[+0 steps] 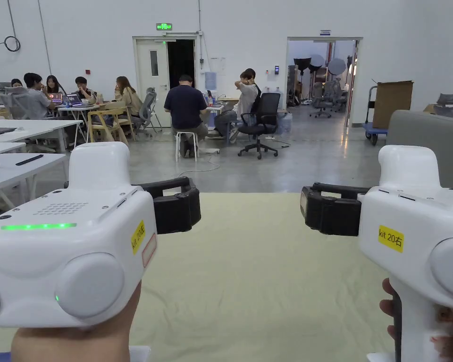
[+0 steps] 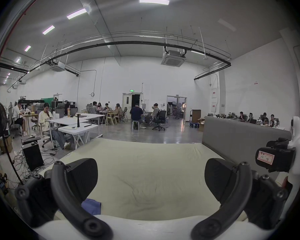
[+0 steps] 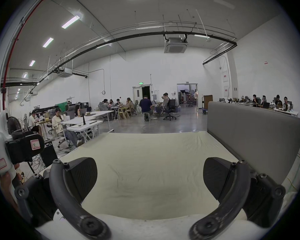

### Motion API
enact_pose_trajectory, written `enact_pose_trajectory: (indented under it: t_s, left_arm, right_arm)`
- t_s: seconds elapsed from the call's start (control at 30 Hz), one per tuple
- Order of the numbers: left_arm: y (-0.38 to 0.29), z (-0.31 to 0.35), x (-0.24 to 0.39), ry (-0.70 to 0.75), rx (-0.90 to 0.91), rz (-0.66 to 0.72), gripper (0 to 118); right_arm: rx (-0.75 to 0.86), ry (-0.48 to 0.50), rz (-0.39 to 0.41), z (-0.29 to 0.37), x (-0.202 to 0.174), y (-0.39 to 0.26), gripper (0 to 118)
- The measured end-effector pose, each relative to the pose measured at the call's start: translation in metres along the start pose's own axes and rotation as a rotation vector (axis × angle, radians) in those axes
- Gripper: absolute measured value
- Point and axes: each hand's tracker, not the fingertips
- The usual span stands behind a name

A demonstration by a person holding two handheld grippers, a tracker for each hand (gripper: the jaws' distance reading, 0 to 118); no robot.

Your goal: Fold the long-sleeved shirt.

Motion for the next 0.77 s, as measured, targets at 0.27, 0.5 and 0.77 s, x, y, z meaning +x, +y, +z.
enact_pose_trajectory:
  t_s: [0.27, 0.5, 0.77]
  left_arm:
    - [0.0004, 0.0052, -0.0011, 0.002, 0.007, -0.001, 118]
    - [0.001, 0.0076, -0.001, -0.004, 0.017, 0.003, 118]
    - [-0.0001, 0.0086, 0.0002, -0.01, 0.013, 0.009, 118]
  right_arm:
    - [0.004, -0.01, -0.01, 0.0023, -0.0021, 0.0006, 109]
    - [0.001, -0.021, -0.04, 0.0024, 0.0003, -0.0011, 108]
    - [0.011, -0.003, -0.059, 0.0069, 0.0032, 0.001, 111]
